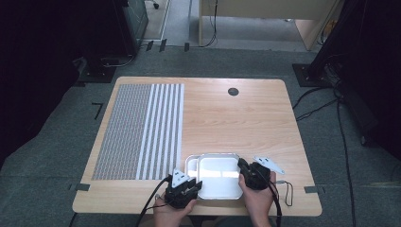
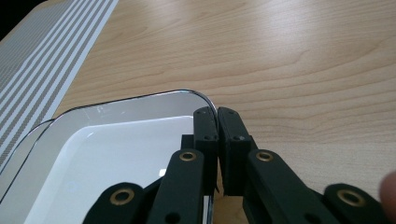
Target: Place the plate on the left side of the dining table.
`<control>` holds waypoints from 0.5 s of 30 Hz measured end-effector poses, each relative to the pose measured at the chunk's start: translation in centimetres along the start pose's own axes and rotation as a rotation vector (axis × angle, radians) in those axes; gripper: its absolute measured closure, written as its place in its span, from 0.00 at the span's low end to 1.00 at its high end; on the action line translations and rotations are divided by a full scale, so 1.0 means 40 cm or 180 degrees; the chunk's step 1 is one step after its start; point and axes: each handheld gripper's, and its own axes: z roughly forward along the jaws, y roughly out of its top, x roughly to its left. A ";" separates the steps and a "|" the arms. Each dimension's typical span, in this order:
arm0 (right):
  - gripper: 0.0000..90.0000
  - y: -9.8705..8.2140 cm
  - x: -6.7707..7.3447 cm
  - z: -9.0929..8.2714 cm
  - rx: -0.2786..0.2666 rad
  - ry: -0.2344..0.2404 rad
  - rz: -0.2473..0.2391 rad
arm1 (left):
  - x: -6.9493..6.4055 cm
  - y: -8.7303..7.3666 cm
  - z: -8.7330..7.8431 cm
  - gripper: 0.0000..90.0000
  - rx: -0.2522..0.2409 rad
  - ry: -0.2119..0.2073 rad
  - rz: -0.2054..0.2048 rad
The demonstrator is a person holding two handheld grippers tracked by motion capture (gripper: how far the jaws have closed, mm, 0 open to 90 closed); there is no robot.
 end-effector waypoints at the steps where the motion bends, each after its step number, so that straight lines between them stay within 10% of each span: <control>1: 0.98 0.000 0.002 -0.001 -0.0003 -0.0018 -0.0021 | 0.000 0.001 -0.001 0.83 0.0013 0.0006 -0.0008; 15: 0.99 0.012 0.025 -0.017 -0.0034 -0.0038 -0.0104 | 0.010 0.020 -0.019 0.86 0.0129 -0.0048 -0.0031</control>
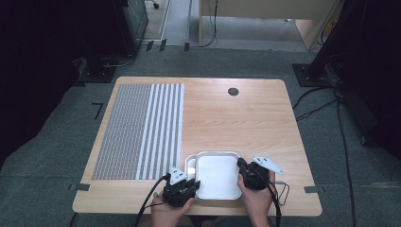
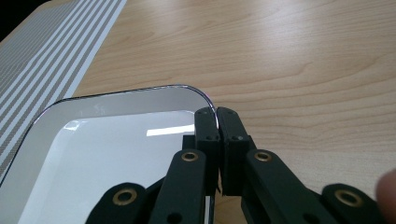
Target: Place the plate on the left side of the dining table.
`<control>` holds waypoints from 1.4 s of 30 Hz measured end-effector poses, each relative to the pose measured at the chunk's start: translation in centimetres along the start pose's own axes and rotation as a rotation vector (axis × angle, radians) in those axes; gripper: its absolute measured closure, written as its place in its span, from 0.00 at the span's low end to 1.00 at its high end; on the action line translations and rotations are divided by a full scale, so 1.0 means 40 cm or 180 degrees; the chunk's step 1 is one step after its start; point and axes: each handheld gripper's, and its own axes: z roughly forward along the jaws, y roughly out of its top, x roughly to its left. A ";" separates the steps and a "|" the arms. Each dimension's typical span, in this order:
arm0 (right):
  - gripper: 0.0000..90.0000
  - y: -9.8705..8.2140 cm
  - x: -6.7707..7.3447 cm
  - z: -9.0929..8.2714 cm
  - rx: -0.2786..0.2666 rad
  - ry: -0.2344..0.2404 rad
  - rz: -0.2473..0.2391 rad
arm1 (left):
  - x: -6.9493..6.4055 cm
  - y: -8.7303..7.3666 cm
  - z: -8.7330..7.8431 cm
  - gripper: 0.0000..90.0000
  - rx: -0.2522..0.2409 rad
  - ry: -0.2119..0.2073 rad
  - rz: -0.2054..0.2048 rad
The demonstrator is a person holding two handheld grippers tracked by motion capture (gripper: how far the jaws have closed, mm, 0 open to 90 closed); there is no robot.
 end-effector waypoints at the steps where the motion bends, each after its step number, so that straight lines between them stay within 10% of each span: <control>1: 0.99 0.002 0.002 0.000 -0.0003 -0.0001 -0.0008 | 0.000 0.000 0.000 0.86 0.0000 0.0000 0.0000; 20: 0.99 0.058 0.075 0.020 -0.0065 0.0151 -0.0055 | 0.058 0.042 -0.061 0.88 -0.0133 0.0048 -0.0075; 42: 1.00 0.141 0.266 0.103 -0.0030 0.0394 -0.0090 | 0.225 0.109 -0.197 0.88 -0.0231 0.0250 -0.0173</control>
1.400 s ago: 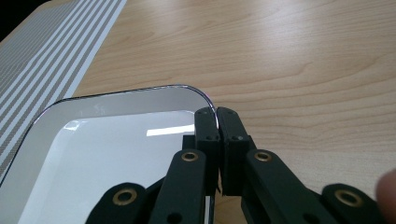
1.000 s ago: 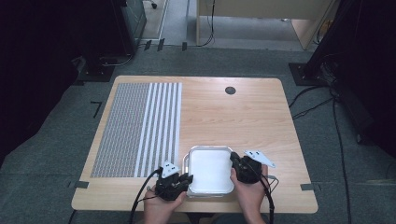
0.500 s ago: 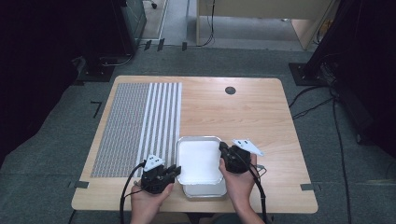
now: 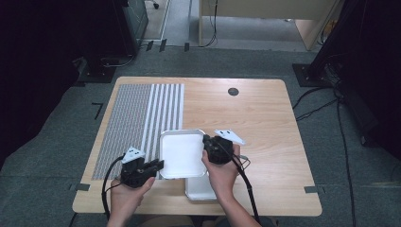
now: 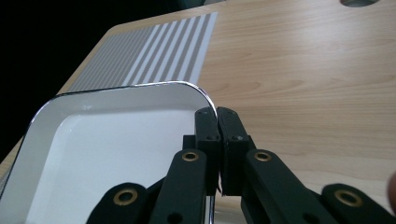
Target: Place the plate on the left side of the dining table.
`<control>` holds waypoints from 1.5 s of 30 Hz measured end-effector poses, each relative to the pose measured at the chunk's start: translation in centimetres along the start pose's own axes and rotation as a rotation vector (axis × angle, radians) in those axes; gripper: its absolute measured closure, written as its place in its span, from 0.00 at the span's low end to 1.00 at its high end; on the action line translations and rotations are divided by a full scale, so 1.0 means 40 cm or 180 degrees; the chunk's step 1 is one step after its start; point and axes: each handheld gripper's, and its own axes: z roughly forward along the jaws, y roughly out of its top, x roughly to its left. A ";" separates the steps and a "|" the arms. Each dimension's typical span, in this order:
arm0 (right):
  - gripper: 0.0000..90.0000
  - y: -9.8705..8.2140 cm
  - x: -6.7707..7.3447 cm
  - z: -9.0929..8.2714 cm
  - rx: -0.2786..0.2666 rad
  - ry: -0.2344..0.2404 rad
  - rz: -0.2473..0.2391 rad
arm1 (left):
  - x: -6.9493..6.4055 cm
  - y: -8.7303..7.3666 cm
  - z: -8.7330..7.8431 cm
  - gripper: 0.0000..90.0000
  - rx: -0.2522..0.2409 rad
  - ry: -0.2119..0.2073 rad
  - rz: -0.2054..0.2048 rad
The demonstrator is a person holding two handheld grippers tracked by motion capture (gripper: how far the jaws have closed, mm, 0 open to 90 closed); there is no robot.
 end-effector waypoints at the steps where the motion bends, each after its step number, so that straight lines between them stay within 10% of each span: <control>1: 1.00 0.004 0.014 0.010 0.0005 0.0011 -0.0001 | 0.012 0.003 -0.004 0.88 0.0009 0.0026 -0.0006; 21: 1.00 0.058 0.171 0.196 0.0161 0.0086 0.0012 | 0.212 0.046 -0.025 0.88 -0.0015 0.0095 -0.0405; 45: 1.00 0.091 0.192 0.381 0.0432 0.0127 0.0373 | 0.366 0.119 0.045 0.92 0.0088 0.0282 -0.0644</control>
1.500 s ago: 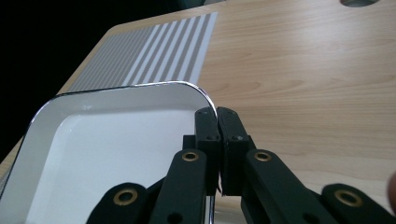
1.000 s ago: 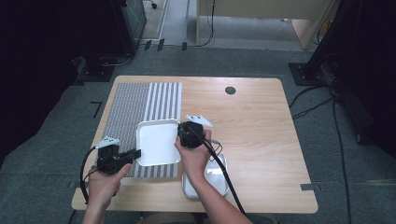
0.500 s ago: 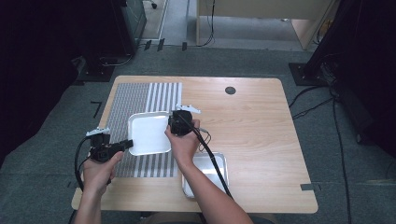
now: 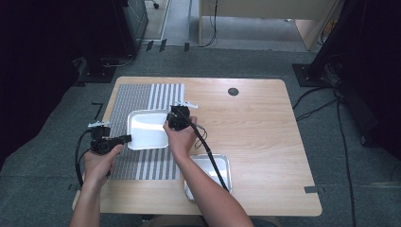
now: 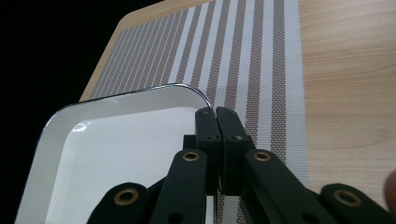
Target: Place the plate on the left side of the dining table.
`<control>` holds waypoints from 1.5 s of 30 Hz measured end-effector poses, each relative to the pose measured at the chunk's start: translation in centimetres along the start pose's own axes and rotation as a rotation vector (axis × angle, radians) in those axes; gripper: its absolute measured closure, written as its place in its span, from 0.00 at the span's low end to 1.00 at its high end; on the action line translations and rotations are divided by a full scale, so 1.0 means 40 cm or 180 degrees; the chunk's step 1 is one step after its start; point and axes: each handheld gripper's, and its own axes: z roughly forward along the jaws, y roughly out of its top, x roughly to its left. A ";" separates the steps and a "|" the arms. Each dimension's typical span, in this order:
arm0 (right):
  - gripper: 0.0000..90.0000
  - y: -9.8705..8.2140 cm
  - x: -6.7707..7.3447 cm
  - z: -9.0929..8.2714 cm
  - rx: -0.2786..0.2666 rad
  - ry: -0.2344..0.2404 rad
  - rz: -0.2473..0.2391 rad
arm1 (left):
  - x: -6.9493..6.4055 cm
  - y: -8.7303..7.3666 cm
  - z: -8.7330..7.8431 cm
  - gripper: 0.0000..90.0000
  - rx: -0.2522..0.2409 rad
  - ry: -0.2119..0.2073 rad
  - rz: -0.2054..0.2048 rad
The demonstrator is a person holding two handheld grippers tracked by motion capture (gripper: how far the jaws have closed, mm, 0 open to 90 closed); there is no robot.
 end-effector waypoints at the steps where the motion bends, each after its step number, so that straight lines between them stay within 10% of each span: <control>1: 1.00 0.001 0.006 0.018 0.0003 -0.0003 0.0003 | 0.012 0.006 0.006 0.93 0.0002 0.0015 -0.0036; 19: 1.00 0.011 0.041 0.133 0.0040 -0.0205 0.0172 | 0.117 0.065 0.090 0.98 0.0057 0.0123 -0.0362; 45: 0.98 -0.006 0.007 0.201 0.0203 -0.0300 0.0179 | 0.123 0.059 0.150 0.97 0.0075 0.0345 -0.0343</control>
